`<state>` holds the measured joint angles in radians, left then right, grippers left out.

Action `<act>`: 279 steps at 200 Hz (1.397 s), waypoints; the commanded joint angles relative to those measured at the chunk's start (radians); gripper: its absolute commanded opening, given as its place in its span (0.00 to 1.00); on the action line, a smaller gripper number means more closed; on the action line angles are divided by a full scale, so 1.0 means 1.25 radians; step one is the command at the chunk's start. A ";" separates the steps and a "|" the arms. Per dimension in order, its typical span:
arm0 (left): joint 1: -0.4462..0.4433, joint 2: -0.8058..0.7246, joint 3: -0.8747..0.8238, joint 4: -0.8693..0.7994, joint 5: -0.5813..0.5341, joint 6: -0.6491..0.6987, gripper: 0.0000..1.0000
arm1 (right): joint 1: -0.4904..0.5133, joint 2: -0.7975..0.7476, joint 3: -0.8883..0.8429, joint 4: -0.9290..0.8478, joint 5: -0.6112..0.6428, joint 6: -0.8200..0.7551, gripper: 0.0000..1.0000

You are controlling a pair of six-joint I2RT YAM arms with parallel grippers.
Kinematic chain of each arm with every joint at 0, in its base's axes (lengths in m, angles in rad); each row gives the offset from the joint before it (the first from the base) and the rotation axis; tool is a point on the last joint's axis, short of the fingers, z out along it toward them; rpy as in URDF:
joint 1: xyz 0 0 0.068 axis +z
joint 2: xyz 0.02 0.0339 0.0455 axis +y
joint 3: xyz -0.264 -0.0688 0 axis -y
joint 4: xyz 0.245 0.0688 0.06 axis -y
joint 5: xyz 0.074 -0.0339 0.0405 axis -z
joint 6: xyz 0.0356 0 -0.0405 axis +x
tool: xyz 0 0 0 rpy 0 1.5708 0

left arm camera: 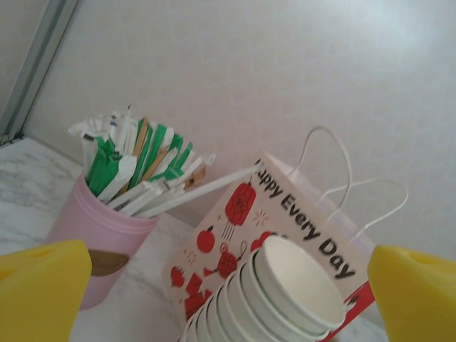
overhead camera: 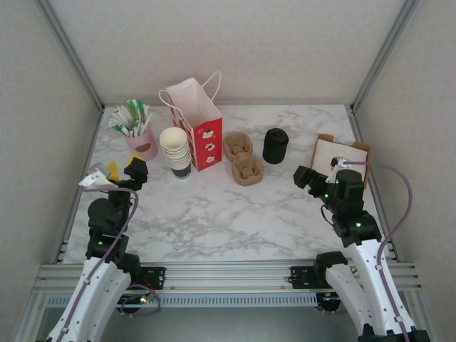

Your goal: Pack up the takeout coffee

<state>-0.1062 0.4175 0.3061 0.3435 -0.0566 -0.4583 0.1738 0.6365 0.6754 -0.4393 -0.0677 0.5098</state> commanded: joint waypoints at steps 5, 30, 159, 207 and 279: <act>-0.005 -0.003 0.011 -0.058 0.051 0.043 1.00 | 0.003 0.057 0.025 -0.007 -0.028 0.056 0.99; -0.005 0.006 0.006 -0.062 0.039 0.045 1.00 | 0.003 0.129 0.024 0.045 -0.096 0.069 0.99; -0.004 0.110 -0.070 -0.003 -0.090 -0.117 0.99 | 0.234 0.443 0.305 -0.017 -0.107 -0.053 0.84; -0.004 0.159 -0.039 -0.010 -0.063 -0.114 1.00 | 0.396 0.612 0.531 -0.102 -0.026 -0.117 0.79; -0.010 0.250 0.239 -0.360 -0.011 -0.205 1.00 | 0.424 0.694 0.580 -0.137 0.053 -0.110 0.79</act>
<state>-0.1101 0.6857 0.4603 0.1020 -0.1299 -0.6605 0.7044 1.5093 1.4021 -0.5785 -0.0586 0.3870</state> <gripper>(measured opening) 0.995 0.787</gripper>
